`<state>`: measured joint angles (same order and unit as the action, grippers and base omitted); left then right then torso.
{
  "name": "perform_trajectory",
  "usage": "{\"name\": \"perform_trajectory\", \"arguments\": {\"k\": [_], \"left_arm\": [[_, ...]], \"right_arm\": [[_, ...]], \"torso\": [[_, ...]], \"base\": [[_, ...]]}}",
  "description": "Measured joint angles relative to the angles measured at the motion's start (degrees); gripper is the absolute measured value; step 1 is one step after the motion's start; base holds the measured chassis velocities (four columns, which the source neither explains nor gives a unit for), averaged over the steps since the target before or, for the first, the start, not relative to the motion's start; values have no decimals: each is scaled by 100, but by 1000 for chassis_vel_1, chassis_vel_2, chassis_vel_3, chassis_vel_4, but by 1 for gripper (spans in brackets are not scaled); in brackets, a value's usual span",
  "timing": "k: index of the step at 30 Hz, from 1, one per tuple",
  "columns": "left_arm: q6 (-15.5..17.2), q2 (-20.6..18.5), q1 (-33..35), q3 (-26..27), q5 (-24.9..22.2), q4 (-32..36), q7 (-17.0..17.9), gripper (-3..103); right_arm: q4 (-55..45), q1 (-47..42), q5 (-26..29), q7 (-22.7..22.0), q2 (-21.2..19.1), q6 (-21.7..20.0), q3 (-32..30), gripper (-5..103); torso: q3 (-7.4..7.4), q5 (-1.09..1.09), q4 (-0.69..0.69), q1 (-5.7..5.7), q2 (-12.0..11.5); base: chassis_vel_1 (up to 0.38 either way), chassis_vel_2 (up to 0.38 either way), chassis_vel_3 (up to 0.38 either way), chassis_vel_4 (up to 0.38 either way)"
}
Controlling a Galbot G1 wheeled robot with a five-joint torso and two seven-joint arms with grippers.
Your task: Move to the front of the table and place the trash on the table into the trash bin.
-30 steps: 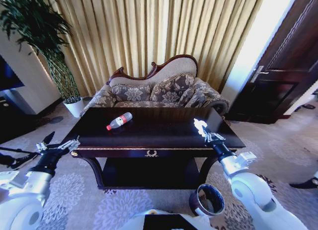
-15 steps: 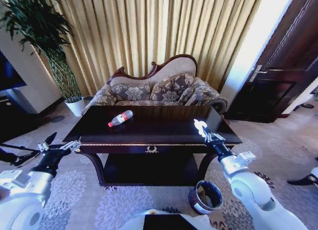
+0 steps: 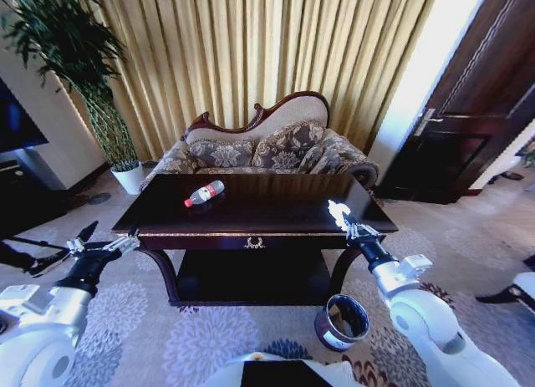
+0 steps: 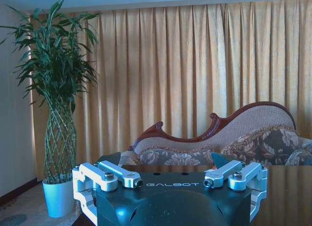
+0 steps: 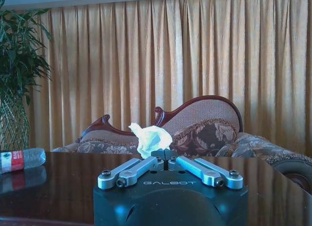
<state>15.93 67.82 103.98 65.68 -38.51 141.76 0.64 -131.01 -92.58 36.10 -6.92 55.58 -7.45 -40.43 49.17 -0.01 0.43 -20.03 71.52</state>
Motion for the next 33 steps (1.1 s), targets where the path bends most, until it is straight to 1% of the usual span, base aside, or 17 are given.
{"name": "perform_trajectory", "arguments": {"k": [11, 13, 17, 20, 22, 25, 27, 30, 32, 33], "left_arm": [[-20, 24, -25, -36, -5, -13, -8, 100], [-28, 34, -25, -33, -6, -13, -15, 100], [-46, 41, -24, -20, -9, -14, -24, 100], [-108, 88, -28, -18, -10, -31, -64, 100], [-121, 102, -28, -18, -9, -31, -73, 100], [-151, 134, -14, -4, -10, -4, -86, 100], [-160, 134, -11, 10, -10, 3, -85, 100], [-189, 143, 12, 60, -11, 60, -86, 100], [-191, 148, 18, 62, -11, 75, -86, 100], [-193, 161, 26, 62, -12, 102, -86, 100]], "right_arm": [[137, -16, -39, 7, 64, -7, 54, 0], [266, -53, -49, 45, 130, -106, 45, 0], [543, -129, -177, 136, 200, -140, 2, 0], [1006, -199, -440, 236, 316, -162, 5, 0], [1162, -179, -484, 247, 348, -163, 32, 0], [2100, 57, -663, 249, 515, -163, 182, 0], [2280, 110, -699, 249, 543, -163, 210, 0], [3232, 447, -1004, 248, 668, -162, 366, 0], [3395, 519, -1052, 248, 690, -160, 397, 0], [3637, 641, -1117, 248, 722, -155, 433, 0]], "torso": [[0, -1, 0, 1, 1], [-1, 0, 0, 2, 1], [0, 0, 0, 1, 0], [1, 0, 0, -2, -1], [1, 0, 0, -2, -1], [0, 1, -1, 0, -1], [0, 1, 0, 0, -1], [1, 1, 0, -1, -1], [1, 1, 0, -1, -1], [1, 1, 0, -1, -1]], "base": [[79, -74, -78, 74], [0, 0, 0, 0], [0, 0, 0, 0], [0, 0, 0, 0], [0, 0, 0, 0], [0, 0, 0, 0], [0, 0, 0, 0], [0, 0, 0, 0], [0, 0, 0, 0], [0, 0, 0, 0]]}}
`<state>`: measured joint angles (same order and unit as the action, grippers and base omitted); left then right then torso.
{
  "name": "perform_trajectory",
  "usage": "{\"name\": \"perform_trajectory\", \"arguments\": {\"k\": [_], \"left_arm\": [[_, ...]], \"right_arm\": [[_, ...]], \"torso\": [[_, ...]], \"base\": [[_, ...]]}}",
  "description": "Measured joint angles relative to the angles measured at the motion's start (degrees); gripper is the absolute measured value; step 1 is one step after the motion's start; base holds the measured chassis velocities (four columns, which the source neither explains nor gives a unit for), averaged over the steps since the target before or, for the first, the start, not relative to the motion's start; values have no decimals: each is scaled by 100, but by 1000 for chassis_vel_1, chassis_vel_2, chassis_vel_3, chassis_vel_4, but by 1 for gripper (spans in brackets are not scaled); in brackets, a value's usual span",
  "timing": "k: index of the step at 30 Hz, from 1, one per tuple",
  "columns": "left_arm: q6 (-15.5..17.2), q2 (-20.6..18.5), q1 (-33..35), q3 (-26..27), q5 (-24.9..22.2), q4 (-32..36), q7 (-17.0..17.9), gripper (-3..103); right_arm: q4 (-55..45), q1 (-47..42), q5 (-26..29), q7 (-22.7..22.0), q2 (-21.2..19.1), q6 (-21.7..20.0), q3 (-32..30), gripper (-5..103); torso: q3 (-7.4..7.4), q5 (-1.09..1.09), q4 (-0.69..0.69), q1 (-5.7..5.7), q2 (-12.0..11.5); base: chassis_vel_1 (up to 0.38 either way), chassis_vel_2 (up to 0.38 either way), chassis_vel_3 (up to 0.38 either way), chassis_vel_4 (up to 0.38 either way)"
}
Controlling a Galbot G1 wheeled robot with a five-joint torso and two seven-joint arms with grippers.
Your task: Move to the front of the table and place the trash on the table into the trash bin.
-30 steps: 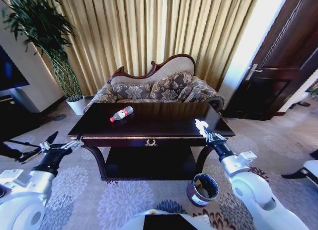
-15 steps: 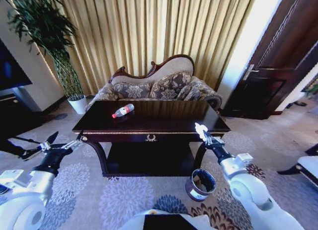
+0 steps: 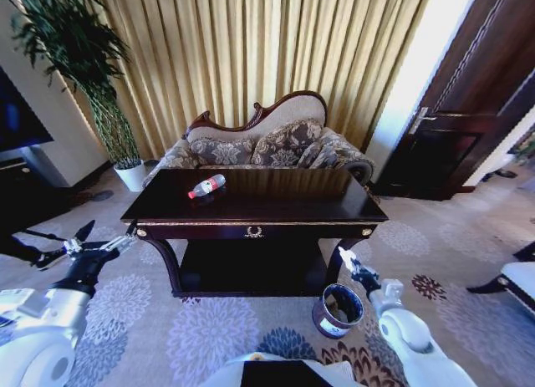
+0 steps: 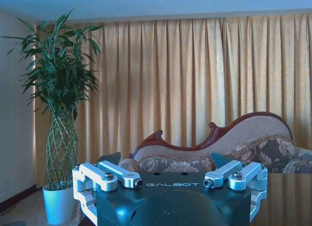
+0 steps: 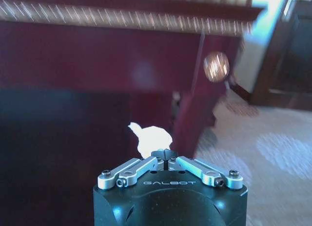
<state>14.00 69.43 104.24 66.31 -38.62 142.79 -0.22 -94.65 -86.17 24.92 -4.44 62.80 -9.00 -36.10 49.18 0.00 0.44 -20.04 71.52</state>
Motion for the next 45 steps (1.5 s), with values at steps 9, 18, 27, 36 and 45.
{"name": "perform_trajectory", "arguments": {"k": [9, 18, 27, 36, 45], "left_arm": [[-17, 42, 15, -20, 4, 43, 0, 100], [-86, 67, 26, -11, 11, 45, 0, 100], [-108, 61, 12, -42, 26, 49, -26, 100], [-121, 49, 20, -38, 27, 49, -28, 100], [-124, 46, 17, -39, 27, 49, -28, 100]], "right_arm": [[1425, 722, -504, -27, 276, 192, 175, 0], [1651, 836, -802, -218, 311, 292, 228, 24], [1572, 744, -1035, -229, 301, 405, 190, 56], [1506, 711, -1000, -232, 317, 412, 182, 94], [1580, 699, -995, -233, 357, 412, 151, 100]], "torso": [[0, 0, -1, 0, 0], [-1, -1, -1, 1, 1], [-1, -1, -1, 1, 1], [-1, -1, -1, 1, 1], [-1, 0, -1, 1, 1]], "base": [[0, 0, 0, 0], [0, 0, 0, 0], [0, 0, 0, 0], [0, 0, 0, 0], [0, 0, 0, 0]]}}
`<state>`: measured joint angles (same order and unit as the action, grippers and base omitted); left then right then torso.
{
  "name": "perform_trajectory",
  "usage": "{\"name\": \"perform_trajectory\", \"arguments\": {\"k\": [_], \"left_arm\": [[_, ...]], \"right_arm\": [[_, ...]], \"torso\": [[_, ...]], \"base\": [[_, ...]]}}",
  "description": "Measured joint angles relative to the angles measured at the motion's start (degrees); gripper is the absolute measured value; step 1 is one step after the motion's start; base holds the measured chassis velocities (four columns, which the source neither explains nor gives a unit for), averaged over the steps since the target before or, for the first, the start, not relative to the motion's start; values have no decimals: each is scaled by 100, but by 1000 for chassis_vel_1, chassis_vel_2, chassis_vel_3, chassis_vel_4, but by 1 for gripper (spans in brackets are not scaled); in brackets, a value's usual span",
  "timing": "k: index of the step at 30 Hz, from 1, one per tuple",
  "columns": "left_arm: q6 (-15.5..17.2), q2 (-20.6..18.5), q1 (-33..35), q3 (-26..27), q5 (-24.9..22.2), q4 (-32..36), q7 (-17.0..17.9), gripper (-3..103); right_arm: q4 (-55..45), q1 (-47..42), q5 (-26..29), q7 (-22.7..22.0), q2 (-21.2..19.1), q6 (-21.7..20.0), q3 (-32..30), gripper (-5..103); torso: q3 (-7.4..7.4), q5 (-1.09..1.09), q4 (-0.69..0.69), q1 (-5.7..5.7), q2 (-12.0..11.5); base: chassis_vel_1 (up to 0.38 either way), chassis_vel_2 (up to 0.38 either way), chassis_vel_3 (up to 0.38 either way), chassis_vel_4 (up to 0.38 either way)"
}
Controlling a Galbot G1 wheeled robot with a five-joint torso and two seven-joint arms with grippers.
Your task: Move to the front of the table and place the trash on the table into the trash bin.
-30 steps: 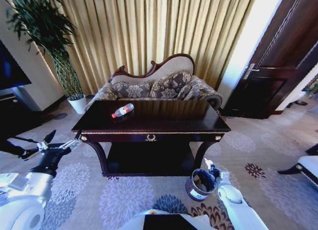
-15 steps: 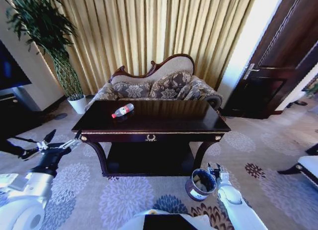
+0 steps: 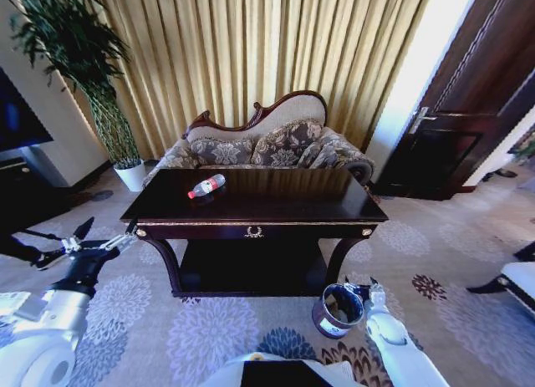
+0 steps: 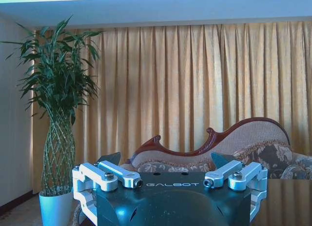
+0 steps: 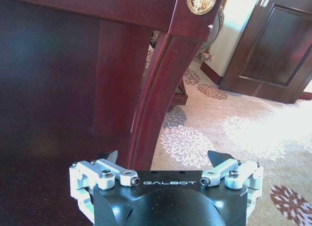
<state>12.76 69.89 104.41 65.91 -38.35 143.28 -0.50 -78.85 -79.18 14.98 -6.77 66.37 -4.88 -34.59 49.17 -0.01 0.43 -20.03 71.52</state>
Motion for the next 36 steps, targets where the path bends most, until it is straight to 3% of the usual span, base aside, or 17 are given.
{"name": "perform_trajectory", "arguments": {"k": [8, 13, 17, 23, 27, 36], "left_arm": [[-3, -6, -4, 3, -5, -2, 1, 100], [-55, 7, -11, 8, -13, -3, 2, 100], [-103, 0, -13, 9, -22, -36, 1, 100], [-151, -20, -22, 25, -33, -78, 2, 100], [-159, -13, -29, 24, -36, -56, 2, 100], [-163, 7, -10, 43, -54, -9, 1, 100]], "right_arm": [[-302, -107, 269, 3, 0, -34, -97, 100], [-1240, -372, 853, 170, -79, -152, -337, 100], [-2453, -856, 1494, 348, 12, 28, -586, 100], [-3948, -1431, 1587, 489, 137, 33, -656, 100], [-4936, -1565, 1469, 477, 115, -254, -614, 100], [-5415, -1308, 1383, 271, -227, -696, -536, 100]], "torso": [[0, 1, 0, 0, 0], [0, 0, -1, 0, 0], [0, -1, -1, 0, 0], [0, -2, 1, 0, 0], [-1, -1, 0, 0, 0], [0, 0, -1, 0, 0]], "base": [[0, 0, 0, 0], [0, 0, 0, 0], [0, 0, 0, 0], [0, 0, 0, 0], [0, 0, 0, 0], [0, 0, 0, 0]]}}
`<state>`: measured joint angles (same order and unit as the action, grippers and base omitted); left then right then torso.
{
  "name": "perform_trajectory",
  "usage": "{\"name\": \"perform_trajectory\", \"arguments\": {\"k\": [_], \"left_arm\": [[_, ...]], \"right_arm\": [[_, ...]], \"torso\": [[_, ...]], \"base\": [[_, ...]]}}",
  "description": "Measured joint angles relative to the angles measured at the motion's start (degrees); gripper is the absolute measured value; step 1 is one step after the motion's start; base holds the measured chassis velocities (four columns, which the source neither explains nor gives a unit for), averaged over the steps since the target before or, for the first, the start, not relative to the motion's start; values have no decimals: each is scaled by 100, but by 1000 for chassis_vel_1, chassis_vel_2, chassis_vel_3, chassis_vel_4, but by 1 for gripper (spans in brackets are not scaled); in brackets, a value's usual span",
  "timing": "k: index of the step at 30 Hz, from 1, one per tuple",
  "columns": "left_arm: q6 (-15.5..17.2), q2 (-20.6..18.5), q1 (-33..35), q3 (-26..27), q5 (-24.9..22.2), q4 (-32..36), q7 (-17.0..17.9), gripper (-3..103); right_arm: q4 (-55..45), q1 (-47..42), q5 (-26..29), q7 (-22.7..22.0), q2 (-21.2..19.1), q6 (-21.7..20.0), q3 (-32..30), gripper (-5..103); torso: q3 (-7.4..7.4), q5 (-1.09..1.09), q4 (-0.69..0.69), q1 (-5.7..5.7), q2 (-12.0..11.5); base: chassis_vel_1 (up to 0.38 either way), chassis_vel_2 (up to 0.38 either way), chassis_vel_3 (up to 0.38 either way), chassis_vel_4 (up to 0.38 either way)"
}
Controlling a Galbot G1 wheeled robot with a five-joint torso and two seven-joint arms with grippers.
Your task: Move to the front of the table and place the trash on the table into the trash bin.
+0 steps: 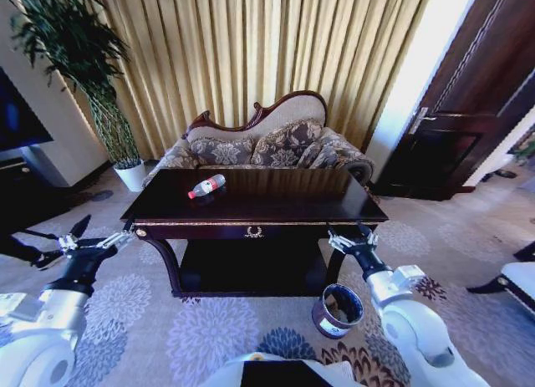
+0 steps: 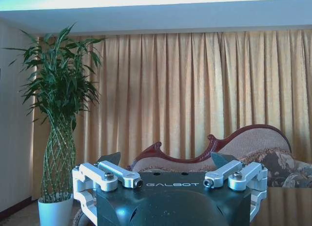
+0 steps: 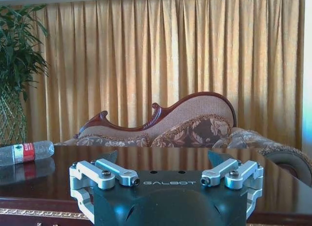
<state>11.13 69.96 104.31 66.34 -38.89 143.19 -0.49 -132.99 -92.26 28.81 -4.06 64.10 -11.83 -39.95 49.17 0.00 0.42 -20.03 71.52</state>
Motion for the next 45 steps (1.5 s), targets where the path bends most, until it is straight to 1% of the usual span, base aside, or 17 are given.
{"name": "perform_trajectory", "arguments": {"k": [8, 11, 17, 45], "left_arm": [[36, 21, 8, -1, -3, 3, 0, 100], [203, 9, 7, 23, 1, 4, 50, 100], [396, 3, 5, 45, 14, 6, 115, 100], [363, -10, 0, 48, 19, 5, 110, 100]], "right_arm": [[-106, 11, 176, -34, -19, -52, -18, 100], [-136, 9, 179, -39, -5, -52, -19, 100], [-158, -4, 174, -41, 7, -52, -19, 100], [-198, -26, 153, -33, -5, -37, 15, 100]], "torso": [[0, -1, 0, 0, 0], [0, 0, 0, 0, 0], [0, -1, 1, 0, 0], [0, 0, 0, -1, -1]], "base": [[0, 0, 0, 0], [0, 0, 0, 0], [0, 0, 0, 0], [-105, 110, 112, -103]]}}
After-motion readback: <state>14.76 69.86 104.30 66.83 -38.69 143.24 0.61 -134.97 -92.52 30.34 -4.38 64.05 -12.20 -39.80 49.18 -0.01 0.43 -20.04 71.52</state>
